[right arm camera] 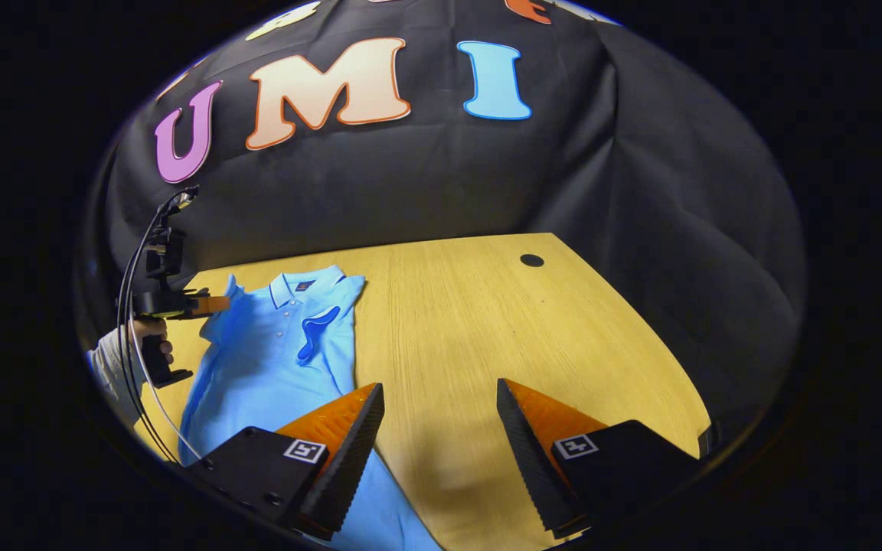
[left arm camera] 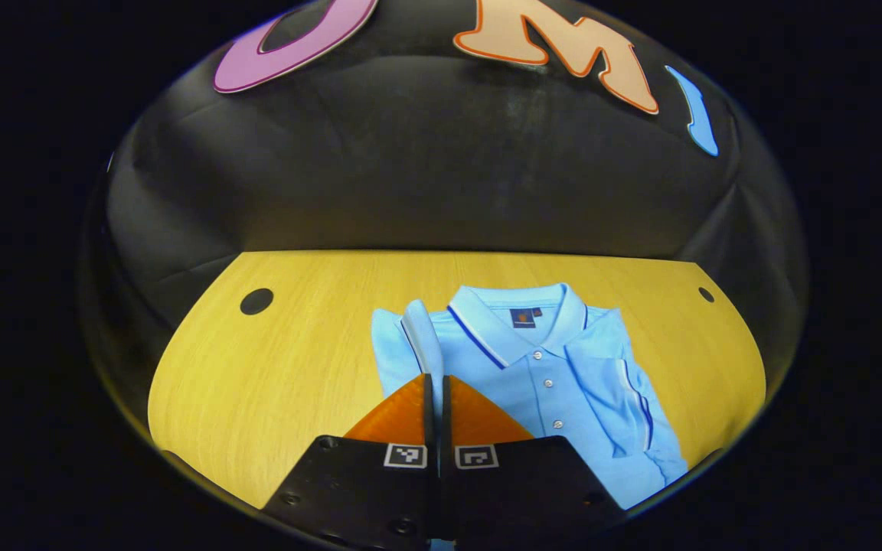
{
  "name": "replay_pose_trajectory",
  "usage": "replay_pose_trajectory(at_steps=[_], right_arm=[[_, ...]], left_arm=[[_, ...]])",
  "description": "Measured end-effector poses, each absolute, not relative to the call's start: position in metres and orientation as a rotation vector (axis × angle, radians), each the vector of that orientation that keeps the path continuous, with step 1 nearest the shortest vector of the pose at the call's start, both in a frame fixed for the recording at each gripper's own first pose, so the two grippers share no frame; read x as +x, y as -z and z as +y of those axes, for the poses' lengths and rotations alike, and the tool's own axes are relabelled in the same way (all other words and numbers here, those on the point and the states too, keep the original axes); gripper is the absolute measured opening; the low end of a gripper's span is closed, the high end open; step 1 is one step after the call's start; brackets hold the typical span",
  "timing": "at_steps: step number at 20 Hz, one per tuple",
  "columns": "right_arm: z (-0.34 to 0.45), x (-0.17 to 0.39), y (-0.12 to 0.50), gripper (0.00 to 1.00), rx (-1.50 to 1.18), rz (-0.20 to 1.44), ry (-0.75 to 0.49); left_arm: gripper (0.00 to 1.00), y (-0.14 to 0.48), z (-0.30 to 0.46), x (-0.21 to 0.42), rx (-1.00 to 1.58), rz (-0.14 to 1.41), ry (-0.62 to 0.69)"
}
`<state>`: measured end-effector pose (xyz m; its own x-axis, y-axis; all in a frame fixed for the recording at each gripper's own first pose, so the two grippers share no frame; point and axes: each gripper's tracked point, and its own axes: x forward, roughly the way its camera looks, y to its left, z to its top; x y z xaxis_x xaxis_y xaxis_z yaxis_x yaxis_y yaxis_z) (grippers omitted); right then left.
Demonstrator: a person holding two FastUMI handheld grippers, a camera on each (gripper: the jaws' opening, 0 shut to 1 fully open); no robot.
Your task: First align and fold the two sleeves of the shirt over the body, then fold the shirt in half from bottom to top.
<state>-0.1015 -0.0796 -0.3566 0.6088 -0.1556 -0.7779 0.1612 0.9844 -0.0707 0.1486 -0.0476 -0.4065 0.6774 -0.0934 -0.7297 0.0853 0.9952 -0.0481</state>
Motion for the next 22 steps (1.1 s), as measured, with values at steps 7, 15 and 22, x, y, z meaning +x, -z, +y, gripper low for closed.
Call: replay_pose_trajectory(at_steps=[7,15,22], right_arm=[[-0.116,-0.107,0.356,0.92,0.018,0.909,0.190],[-0.125,-0.088,0.356,0.92,0.030,0.897,0.103],[-0.093,-0.066,0.335,0.93,0.085,0.786,-0.088]], left_arm=[[0.00,0.428,-0.094,0.140,-0.012,0.868,0.126],[0.29,0.424,-0.111,0.130,-0.059,0.849,0.121],[0.95,0.332,-0.090,0.077,0.001,0.696,0.053]])
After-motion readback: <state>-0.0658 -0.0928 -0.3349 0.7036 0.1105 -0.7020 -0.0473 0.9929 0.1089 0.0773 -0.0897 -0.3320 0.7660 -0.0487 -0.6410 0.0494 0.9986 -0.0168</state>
